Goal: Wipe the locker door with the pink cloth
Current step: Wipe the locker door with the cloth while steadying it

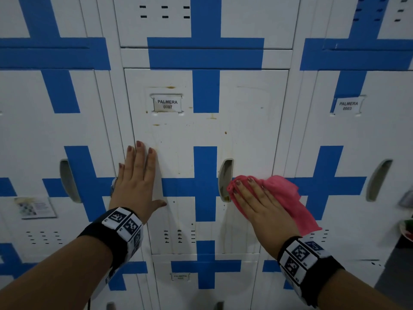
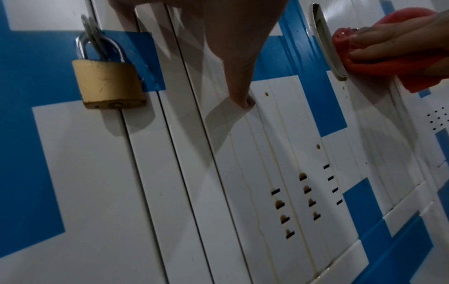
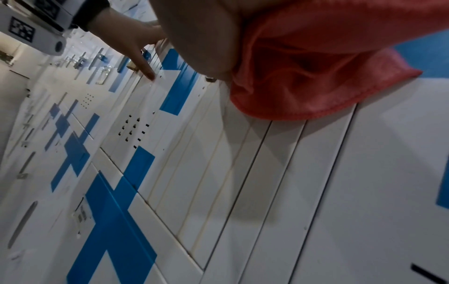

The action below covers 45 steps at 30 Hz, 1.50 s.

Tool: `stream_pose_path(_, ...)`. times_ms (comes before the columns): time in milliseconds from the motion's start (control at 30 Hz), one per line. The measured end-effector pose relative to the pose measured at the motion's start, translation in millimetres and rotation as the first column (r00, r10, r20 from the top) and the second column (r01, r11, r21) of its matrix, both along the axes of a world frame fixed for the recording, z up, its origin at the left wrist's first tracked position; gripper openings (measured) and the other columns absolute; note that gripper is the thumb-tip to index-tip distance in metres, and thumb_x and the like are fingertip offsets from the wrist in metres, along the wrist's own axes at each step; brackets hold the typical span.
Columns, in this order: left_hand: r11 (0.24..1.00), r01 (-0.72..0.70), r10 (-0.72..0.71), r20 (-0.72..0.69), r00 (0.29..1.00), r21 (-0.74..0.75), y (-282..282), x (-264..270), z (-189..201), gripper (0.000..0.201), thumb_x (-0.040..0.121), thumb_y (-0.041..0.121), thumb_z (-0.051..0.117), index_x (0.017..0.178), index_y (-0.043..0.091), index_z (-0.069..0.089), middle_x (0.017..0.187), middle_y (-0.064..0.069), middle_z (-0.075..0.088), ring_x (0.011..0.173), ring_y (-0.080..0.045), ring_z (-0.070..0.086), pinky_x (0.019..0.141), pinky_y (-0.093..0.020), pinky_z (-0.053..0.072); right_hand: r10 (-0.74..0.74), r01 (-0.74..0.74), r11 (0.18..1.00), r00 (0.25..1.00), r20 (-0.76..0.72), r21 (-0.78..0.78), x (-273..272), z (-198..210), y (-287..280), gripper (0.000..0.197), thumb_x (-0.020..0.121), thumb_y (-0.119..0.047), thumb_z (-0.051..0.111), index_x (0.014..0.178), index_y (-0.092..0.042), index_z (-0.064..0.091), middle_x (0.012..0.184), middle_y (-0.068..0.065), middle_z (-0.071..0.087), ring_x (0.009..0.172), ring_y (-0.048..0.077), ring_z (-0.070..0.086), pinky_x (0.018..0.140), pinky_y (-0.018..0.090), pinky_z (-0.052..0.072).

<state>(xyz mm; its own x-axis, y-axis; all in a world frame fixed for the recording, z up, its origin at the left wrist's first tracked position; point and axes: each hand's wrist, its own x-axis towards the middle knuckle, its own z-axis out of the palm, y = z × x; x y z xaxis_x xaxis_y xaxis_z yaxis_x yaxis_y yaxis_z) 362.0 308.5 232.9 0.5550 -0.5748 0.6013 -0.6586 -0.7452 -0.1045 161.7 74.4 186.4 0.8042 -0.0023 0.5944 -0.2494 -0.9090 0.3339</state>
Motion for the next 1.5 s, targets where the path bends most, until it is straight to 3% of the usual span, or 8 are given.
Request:
stream_pose_path(200, 1.000, 0.005, -0.005, -0.006, 1.000, 0.003, 0.1, 0.2, 0.5, 0.139, 0.056, 0.059, 0.077, 0.144, 0.010, -0.020, 0.149, -0.012, -0.031, 0.139, -0.029, -0.024, 0.114, -0.046, 0.001, 0.092, -0.088, 0.980, 0.996, -0.019, 0.180, -9.1, 13.9, 8.3, 0.067, 0.050, 0.006, 0.081, 0.112, -0.015, 0.067, 0.107, 0.002, 0.069, 0.092, 0.021, 0.068, 0.077, 0.040, 0.057)
stream_pose_path(267, 1.000, 0.005, -0.005, -0.005, 1.000, 0.000, 0.3, 0.2, 0.4, 0.140, 0.055, 0.058, 0.078, 0.144, 0.010, -0.018, 0.151, -0.012, -0.028, 0.140, -0.030, -0.022, 0.114, -0.047, 0.004, 0.041, -0.076, 0.911, 0.995, 0.093, 0.405, -16.1, 28.1, 14.9, 0.043, 0.073, 0.001, 0.067, 0.105, -0.027, 0.066, 0.089, -0.014, 0.064, 0.074, 0.002, 0.060, 0.070, 0.024, 0.054)
stream_pose_path(367, 1.000, 0.003, -0.003, -0.011, 1.000, 0.008, 0.2, -0.1, 0.1, 0.138, 0.057, 0.059, 0.076, 0.145, 0.010, -0.019, 0.150, -0.012, -0.030, 0.140, -0.029, -0.023, 0.115, -0.046, 0.003, -0.185, -0.279, 0.602, 0.863, 0.471, 0.748, -24.9, 46.7, 24.9, 0.029, 0.088, -0.005, 0.045, 0.093, -0.027, 0.063, 0.090, -0.017, 0.059, 0.080, -0.004, 0.055, 0.075, 0.018, 0.047)
stream_pose_path(533, 1.000, 0.010, -0.010, -0.008, 1.000, 0.004, 0.9, -0.3, -0.1, 0.137, 0.058, 0.059, 0.075, 0.144, 0.010, -0.019, 0.149, -0.011, -0.033, 0.139, -0.028, -0.025, 0.116, -0.047, 0.004, -0.220, -0.489, 0.659, 0.600, 0.769, 0.571, -21.3, 82.7, 25.7, 0.046, 0.081, 0.011, 0.041, 0.116, -0.014, 0.058, 0.114, -0.003, 0.052, 0.105, 0.005, 0.048, 0.098, 0.016, 0.038)
stream_pose_path(700, 1.000, 0.005, -0.005, 0.008, 1.000, 0.007, 1.5, 0.3, 0.0, 0.136, 0.058, 0.060, 0.075, 0.145, 0.009, -0.016, 0.150, -0.012, -0.030, 0.140, -0.029, -0.024, 0.115, -0.047, 0.003, -0.183, -0.139, 0.808, 0.864, 0.469, 0.572, 9.6, 76.2, 26.5, 0.088, 0.085, -0.002, 0.057, 0.150, -0.028, 0.004, 0.156, -0.007, 0.005, 0.142, 0.012, 0.011, 0.114, 0.030, 0.016)
stream_pose_path(833, 1.000, 0.006, -0.006, 0.017, 1.000, 0.001, 1.1, 2.0, -1.3, 0.136, 0.057, 0.060, 0.075, 0.145, 0.009, -0.016, 0.151, -0.012, -0.028, 0.140, -0.029, -0.024, 0.114, -0.047, 0.004, -0.154, 0.057, 0.906, 0.968, 0.200, 0.419, 33.6, 54.0, 24.4, 0.095, 0.085, -0.006, 0.047, 0.144, -0.026, -0.025, 0.150, -0.004, -0.034, 0.134, 0.020, -0.039, 0.109, 0.044, -0.016)
stream_pose_path(1133, 1.000, 0.001, -0.002, 0.043, 0.999, 0.019, 1.3, 3.0, -3.0, 0.137, 0.059, 0.062, 0.073, 0.144, 0.009, -0.020, 0.151, -0.014, -0.027, 0.140, -0.031, -0.022, 0.114, -0.047, 0.004, -0.195, 0.161, 0.954, 0.974, 0.116, 0.254, 36.8, 32.2, 17.1, 0.071, 0.087, -0.031, 0.028, 0.150, -0.019, -0.003, 0.157, 0.005, 0.001, 0.142, 0.034, 0.001, 0.108, 0.059, 0.005)
stream_pose_path(1500, 1.000, -0.001, 0.000, 0.037, 0.999, 0.019, 1.4, 1.6, -2.3, 0.136, 0.060, 0.063, 0.071, 0.142, 0.011, -0.024, 0.151, -0.014, -0.029, 0.140, -0.031, -0.023, 0.115, -0.046, 0.001, -0.119, 0.085, 0.971, 0.983, 0.143, 0.224, 36.8, 7.4, 15.5, 0.078, 0.087, -0.022, 0.046, 0.150, -0.009, 0.000, 0.157, 0.009, -0.002, 0.143, 0.021, -0.013, 0.111, 0.046, 0.006)
